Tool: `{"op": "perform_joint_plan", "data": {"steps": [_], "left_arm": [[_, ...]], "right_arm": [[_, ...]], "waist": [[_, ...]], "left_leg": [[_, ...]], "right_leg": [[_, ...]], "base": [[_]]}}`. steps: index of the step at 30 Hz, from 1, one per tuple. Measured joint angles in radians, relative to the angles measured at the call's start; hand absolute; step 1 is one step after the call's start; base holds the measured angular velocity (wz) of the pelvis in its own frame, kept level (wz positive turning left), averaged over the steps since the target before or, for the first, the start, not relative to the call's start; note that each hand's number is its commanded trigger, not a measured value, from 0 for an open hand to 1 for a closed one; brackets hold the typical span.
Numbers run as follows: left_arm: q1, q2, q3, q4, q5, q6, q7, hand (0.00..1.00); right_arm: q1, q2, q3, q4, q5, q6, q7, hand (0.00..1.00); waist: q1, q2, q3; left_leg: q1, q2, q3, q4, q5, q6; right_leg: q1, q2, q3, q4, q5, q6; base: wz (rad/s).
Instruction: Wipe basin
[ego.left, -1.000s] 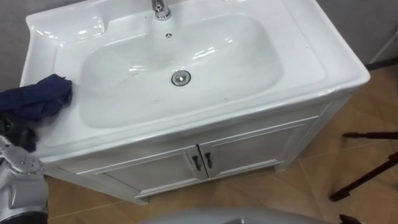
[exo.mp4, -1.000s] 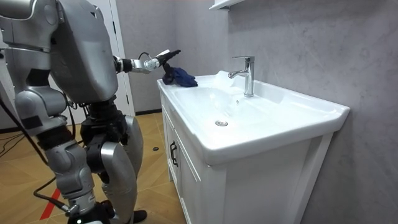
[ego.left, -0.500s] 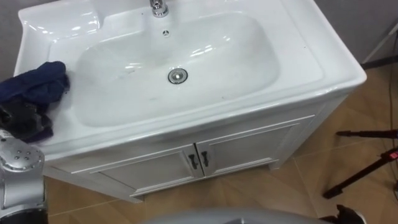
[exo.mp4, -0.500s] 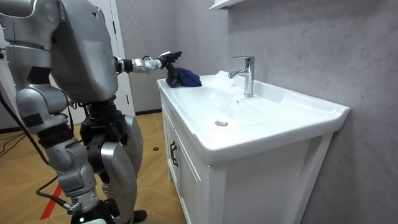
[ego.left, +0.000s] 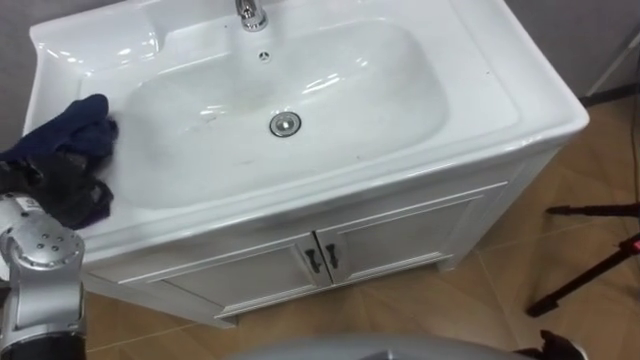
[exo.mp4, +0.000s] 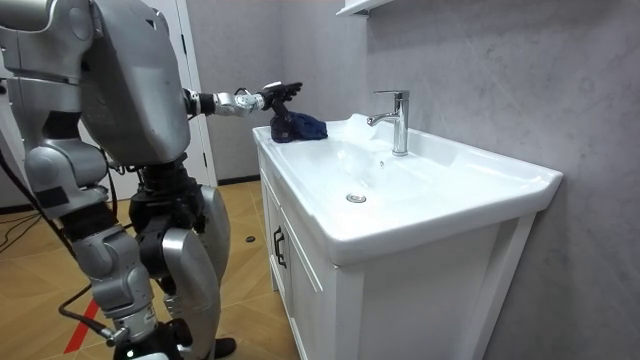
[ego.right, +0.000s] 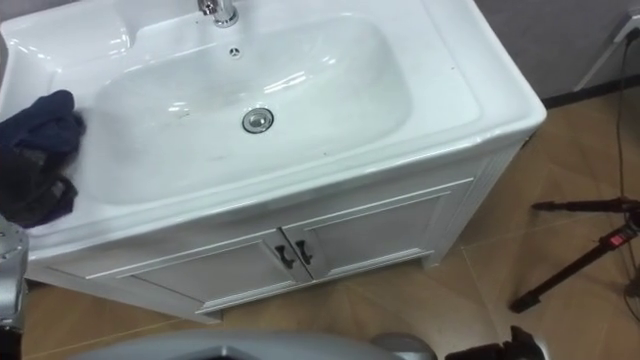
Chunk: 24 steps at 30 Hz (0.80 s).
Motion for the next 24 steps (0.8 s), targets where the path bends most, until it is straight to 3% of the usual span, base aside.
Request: {"op": "perform_joint_plan", "data": {"steps": [16,24], "left_arm": [[0.0,0.0,-0.002,0.0,-0.001,0.001,-0.158,0.0],[-0.028,0.0,-0.082,0.0,0.002,0.001,-0.303,0.0]], "right_arm": [[0.001,0.005,0.002,-0.012,-0.008,0.001,0.034,0.0],[-0.01,0.007,0.001,-0.012,-0.03,-0.007,0.063,0.0]], "waist": [[-0.01,-0.022,-0.002],[-0.025,-0.027,-0.0012]], "left_leg": [[0.005,0.0,0.011,0.0,0.0,0.0],[-0.004,0.0,0.01,0.003,0.0,0.0]], "right_leg": [[-0.001,-0.001,0.007,0.002,0.0,0.0],[-0.004,-0.008,-0.002,-0.001,0.0,0.001]], "base": [[-0.01],[0.02]]}}
